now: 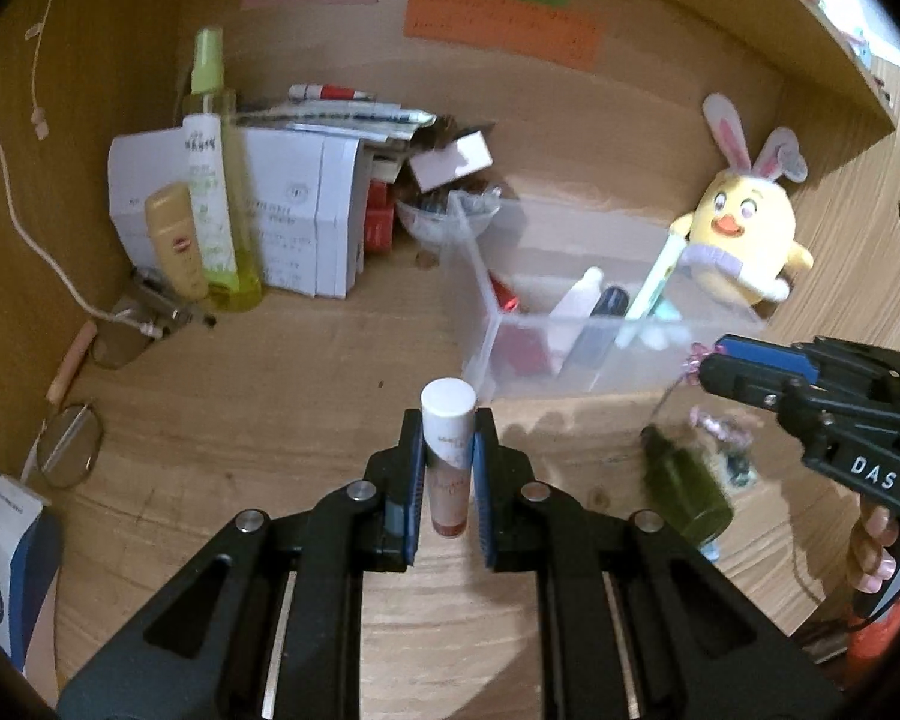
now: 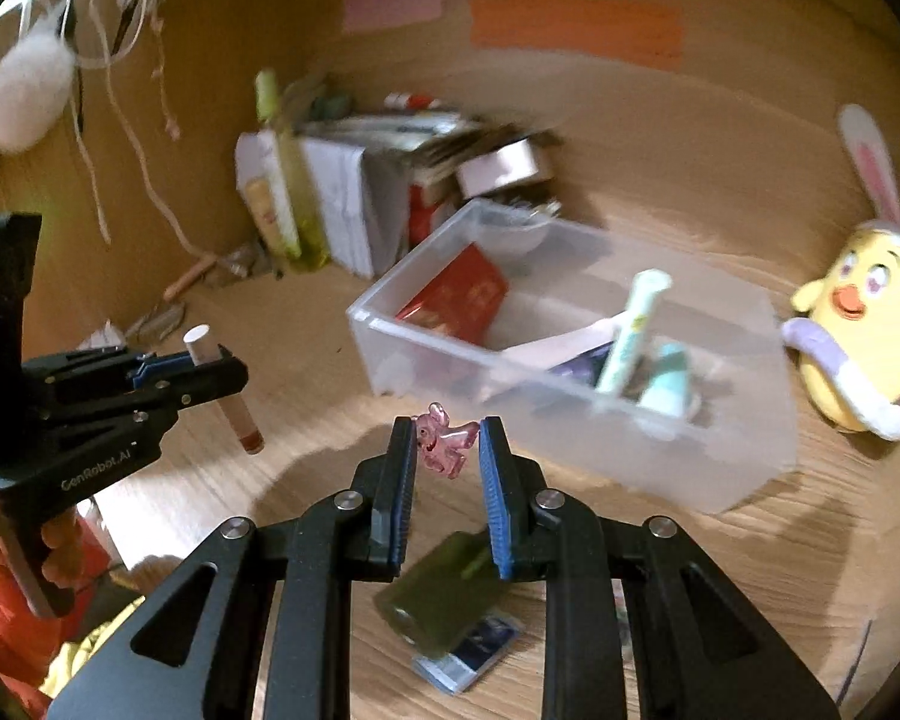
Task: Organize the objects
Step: 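Drop the white tube into the box with the left tool while the right tool drops the figurine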
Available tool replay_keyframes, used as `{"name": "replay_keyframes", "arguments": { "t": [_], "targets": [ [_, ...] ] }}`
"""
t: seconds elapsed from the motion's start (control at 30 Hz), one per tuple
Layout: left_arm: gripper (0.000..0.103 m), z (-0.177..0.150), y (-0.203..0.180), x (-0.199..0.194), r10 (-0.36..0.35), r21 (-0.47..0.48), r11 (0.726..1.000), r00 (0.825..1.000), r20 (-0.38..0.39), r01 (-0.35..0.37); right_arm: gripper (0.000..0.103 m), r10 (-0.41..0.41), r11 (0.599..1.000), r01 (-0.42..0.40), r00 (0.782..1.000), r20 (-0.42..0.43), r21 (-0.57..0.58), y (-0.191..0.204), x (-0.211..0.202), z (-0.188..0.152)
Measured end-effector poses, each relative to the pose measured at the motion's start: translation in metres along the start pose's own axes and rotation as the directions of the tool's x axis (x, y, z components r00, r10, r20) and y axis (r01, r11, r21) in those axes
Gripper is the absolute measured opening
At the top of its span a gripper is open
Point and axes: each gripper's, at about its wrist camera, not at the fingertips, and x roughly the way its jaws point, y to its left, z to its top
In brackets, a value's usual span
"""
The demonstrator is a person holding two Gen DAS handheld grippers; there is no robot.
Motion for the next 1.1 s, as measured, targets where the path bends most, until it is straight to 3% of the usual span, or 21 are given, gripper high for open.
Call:
{"name": "replay_keyframes", "arguments": {
  "t": [0.33, 0.7, 1.1],
  "targets": [
    [0.014, 0.033, -0.024, -0.010, -0.039, 0.025, 0.999, 0.996, 0.083, 0.037, 0.019, -0.070, 0.994, 0.061, 0.991, 0.112, 0.086, -0.043, -0.042, 0.011],
    [0.014, 0.070, -0.044, -0.007, -0.054, 0.049, 0.998, 0.988, 0.147, 0.047, 0.019, -0.122, 0.986, 0.099, 0.977, 0.174, 0.135, -0.076, -0.058, 0.023],
    [0.014, 0.098, -0.051, 0.029, -0.022, 0.064, 0.998, 0.992, 0.126, 0.014, 0.019, -0.115, 0.982, 0.085, 0.978, 0.173, 0.170, -0.101, -0.043, 0.032]
  ]
}}
